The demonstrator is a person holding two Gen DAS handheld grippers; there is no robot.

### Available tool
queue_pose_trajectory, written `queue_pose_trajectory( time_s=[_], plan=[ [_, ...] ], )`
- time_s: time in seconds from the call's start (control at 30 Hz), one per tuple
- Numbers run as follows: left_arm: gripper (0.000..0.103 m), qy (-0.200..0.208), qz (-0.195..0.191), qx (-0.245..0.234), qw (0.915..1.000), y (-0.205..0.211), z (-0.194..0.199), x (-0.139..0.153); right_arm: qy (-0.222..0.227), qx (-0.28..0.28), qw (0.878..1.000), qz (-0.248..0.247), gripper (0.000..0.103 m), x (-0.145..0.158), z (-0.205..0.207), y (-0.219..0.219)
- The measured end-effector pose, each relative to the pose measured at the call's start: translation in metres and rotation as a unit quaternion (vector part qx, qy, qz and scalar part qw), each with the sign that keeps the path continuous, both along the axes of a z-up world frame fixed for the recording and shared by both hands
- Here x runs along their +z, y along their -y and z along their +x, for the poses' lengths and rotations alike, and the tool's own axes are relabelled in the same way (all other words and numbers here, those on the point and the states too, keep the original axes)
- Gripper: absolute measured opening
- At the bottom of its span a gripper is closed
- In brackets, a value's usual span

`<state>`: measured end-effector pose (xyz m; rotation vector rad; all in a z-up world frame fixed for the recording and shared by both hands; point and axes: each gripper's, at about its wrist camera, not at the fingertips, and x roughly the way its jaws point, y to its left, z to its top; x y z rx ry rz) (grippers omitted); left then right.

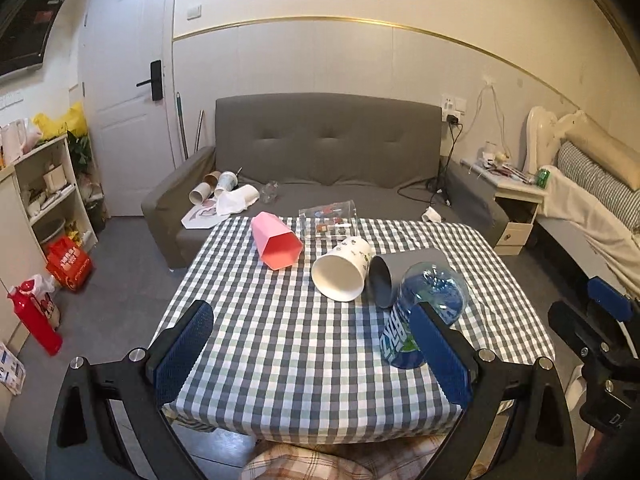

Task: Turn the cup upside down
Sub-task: 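Lower the upright bottle onto the tablecloth with the right tool, then open the right tool and pull it back from the bottle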

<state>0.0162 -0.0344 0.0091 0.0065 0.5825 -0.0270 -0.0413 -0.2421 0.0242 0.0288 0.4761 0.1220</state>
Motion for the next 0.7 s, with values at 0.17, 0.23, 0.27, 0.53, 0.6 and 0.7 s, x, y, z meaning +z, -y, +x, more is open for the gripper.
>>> queue_pose_trajectory(
  time_s=[0.17, 0.23, 0.27, 0.53, 0.6, 0.7],
  plan=[
    [0.101, 0.013, 0.008, -0.006, 0.9999, 0.003, -0.013, -0.008, -0.007, -0.005, 1.0, 0.002, 0.091, -0.011, -0.005, 0.002],
    [0.101, 0.018, 0.013, -0.012, 0.9997, 0.004, -0.018, -0.012, -0.018, -0.008, 1.0, 0.007, 0.091, -0.018, -0.004, 0.004],
    [0.101, 0.019, 0.014, -0.013, 0.9996, 0.004, -0.019, -0.013, -0.021, -0.009, 1.0, 0.009, 0.091, -0.022, -0.004, 0.005],
    [0.103, 0.015, 0.015, -0.011, 0.9997, 0.003, -0.028, -0.024, -0.036, -0.012, 0.999, 0.006, 0.103, -0.038, -0.004, 0.006],
    [0.103, 0.016, 0.022, -0.012, 0.9996, 0.005, -0.029, -0.025, -0.038, -0.012, 0.999, 0.005, 0.103, -0.039, -0.004, 0.004],
    [0.103, 0.02, 0.03, -0.01, 0.9993, 0.005, -0.031, -0.025, -0.039, -0.012, 0.999, 0.004, 0.103, -0.04, -0.004, 0.003]
  ],
)
